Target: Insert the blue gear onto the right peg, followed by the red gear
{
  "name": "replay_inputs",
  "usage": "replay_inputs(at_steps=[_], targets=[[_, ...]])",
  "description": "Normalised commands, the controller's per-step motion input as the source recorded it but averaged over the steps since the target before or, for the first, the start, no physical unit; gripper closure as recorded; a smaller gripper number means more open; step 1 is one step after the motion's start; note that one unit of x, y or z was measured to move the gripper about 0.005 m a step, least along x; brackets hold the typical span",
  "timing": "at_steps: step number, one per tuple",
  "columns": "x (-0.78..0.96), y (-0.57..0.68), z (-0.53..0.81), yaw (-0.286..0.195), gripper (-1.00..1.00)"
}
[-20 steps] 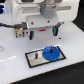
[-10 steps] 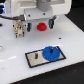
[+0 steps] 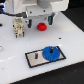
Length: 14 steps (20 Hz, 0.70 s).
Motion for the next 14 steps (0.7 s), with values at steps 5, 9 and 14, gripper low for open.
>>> replay_inputs(at_steps=[5,9,14], targets=[[-0.38,0.15,-0.27,0.000,-1.00],[-0.33,0.02,-0.33,0.000,-1.00],[-0.17,0.04,-0.29,0.000,-1.00]])
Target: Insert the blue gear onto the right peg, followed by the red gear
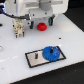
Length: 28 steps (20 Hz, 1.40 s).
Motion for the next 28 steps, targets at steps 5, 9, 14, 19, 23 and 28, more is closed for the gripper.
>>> replay_inputs(at_steps=[5,9,14,19,23,28], targets=[[-0.05,0.04,-0.24,0.000,-1.00],[0.01,0.05,-0.12,0.000,-1.00],[-0.14,0.01,-0.12,0.000,1.00],[-0.16,0.08,-0.03,0.000,1.00],[-0.09,0.09,0.00,0.000,1.00],[0.03,0.06,0.20,0.000,1.00]])
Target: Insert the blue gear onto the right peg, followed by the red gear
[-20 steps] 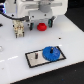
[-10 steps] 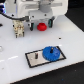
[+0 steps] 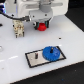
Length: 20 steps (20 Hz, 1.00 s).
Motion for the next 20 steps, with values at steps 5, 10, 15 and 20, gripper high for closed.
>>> replay_inputs(at_steps=[5,10,15,20], targets=[[0.18,0.02,0.49,0.000,1.00],[0.38,-0.05,0.45,0.000,1.00],[0.53,-0.05,0.45,0.000,1.00],[0.61,-0.07,0.44,0.000,1.00]])
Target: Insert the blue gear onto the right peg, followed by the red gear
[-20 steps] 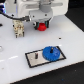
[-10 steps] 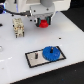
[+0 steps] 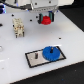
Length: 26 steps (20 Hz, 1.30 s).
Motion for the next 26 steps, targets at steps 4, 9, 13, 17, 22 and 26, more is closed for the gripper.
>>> replay_inputs(at_steps=[4,9,13,17,22,26], targets=[[0.69,-0.07,0.45,0.000,1.00],[0.73,-0.09,0.41,0.000,1.00],[0.77,-0.09,0.33,0.000,1.00],[0.77,-0.10,0.27,0.000,1.00],[0.80,-0.11,0.24,0.000,1.00],[0.79,-0.16,0.18,0.000,1.00]])
